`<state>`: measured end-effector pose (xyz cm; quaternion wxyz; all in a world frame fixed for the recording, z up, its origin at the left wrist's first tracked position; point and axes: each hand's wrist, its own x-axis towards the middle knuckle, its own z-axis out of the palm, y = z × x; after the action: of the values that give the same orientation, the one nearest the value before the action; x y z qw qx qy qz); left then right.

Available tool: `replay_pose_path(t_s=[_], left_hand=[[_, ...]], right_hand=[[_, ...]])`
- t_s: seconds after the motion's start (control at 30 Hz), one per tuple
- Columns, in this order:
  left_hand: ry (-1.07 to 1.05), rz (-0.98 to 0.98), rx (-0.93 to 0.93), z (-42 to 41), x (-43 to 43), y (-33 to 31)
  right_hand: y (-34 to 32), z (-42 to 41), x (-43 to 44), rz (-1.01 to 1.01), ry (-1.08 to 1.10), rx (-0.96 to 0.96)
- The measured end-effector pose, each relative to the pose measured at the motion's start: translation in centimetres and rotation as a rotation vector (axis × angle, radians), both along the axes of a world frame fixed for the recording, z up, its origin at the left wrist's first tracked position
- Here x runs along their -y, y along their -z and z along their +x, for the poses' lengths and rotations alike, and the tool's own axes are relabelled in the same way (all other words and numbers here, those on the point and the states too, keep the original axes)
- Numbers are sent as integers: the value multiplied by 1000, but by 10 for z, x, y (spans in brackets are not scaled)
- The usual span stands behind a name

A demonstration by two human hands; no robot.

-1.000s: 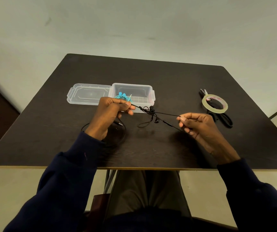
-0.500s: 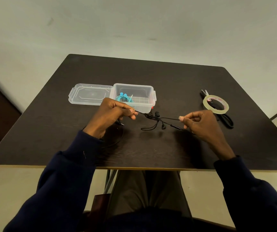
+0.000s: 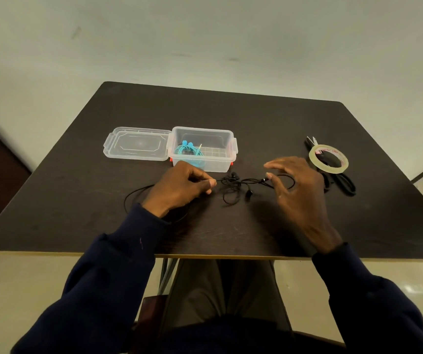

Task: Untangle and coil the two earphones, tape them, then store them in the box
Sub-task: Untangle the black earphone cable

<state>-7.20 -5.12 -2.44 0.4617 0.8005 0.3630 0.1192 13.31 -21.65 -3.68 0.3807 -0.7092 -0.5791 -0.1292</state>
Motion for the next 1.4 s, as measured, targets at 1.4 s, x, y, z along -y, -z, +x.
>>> replay_pose_path(t_s=[1.4], left_hand=[[191, 141, 264, 57, 21, 13]], right_hand=[[6, 10, -20, -159, -113, -61]])
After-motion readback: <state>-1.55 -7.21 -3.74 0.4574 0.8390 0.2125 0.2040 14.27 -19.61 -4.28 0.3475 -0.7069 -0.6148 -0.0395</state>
